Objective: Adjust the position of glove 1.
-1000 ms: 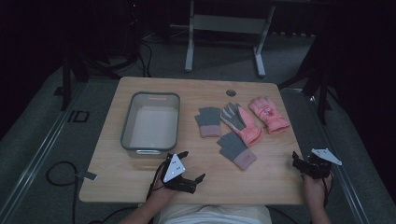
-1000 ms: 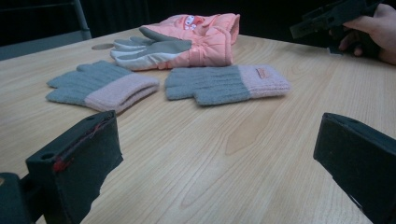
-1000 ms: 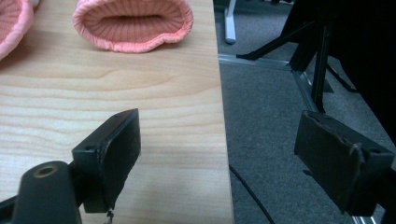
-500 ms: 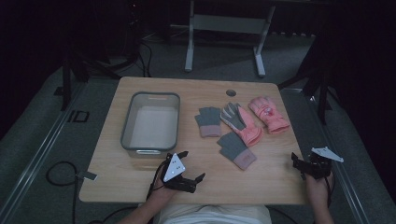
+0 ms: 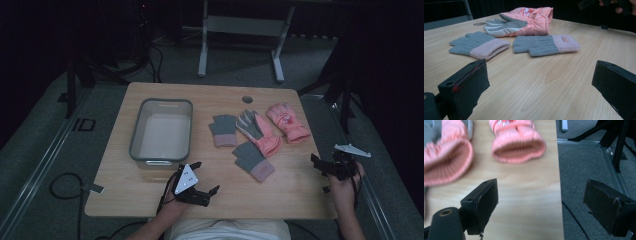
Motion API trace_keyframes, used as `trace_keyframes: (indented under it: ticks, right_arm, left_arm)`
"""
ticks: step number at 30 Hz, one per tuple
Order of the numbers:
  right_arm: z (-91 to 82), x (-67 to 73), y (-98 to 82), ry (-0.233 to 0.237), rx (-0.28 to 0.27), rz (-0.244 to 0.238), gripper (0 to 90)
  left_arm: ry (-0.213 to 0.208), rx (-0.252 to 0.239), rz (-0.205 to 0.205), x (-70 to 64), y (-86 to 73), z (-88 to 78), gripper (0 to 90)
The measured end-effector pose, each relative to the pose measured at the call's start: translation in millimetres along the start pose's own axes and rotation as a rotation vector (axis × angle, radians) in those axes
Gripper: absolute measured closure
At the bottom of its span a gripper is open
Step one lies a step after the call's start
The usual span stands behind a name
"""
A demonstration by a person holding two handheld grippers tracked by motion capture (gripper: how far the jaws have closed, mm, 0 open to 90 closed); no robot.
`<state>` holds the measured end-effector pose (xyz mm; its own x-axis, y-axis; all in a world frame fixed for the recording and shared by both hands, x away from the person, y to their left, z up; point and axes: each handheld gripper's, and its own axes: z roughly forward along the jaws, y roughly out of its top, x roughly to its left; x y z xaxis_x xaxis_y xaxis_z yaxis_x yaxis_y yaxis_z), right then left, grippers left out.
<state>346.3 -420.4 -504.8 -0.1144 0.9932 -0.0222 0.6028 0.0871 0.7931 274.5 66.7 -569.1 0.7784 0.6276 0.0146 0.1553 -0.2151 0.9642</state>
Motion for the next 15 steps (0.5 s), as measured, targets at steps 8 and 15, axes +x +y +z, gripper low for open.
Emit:
trace_keyframes:
  ticks: [8,15]
  right_arm:
    - [-4.9,18.0,37.4,0.036,-0.040,-0.018,10.6]
    - [-10.5,34.0,63.1,0.078,-0.090,-0.063,10.6]
  left_arm:
    - [-0.006,0.000,0.001,0.3,0.0,0.0,0.1]
    - [-0.010,0.002,-0.001,0.7,0.1,0.1,0.2]
